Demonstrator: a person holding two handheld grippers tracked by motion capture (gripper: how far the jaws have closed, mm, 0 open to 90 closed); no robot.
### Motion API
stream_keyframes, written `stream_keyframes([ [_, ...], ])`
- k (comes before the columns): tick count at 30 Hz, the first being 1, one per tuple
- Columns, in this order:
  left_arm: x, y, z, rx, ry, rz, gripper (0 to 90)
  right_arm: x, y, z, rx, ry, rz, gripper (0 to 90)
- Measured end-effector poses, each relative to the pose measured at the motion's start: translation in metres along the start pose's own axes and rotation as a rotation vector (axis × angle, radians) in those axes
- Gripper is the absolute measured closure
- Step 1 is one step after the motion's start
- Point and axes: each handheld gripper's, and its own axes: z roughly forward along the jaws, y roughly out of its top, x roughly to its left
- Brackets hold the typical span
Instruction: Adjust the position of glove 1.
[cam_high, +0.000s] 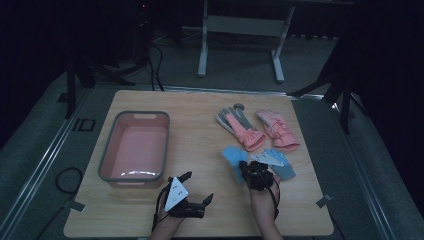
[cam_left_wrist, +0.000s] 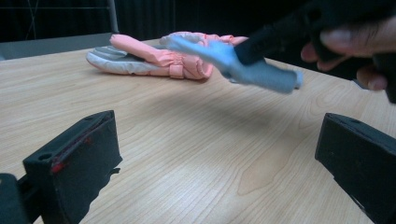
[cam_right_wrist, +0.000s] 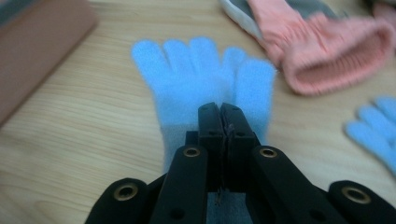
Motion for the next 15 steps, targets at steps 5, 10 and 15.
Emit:
stream_keyframes([
  [5, 0.0, 0.0, 0.0, 0.001, 0.0, 0.001, 0.0, -0.01, -0.014, 0.013, 0.044, -0.026, 0.084, 87.8],
  [10, 0.0, 0.0, 0.0, 0.002, -0.005, -0.003, 0.0, -0.011, -0.031, 0.031, 0.105, -0.043, 0.091, 86.6],
  [15, 0.0, 0.0, 0.001, 0.004, -0.008, 0.003, 0.0, -0.008, -0.033, 0.035, 0.1, -0.043, 0.039, 81.1],
])
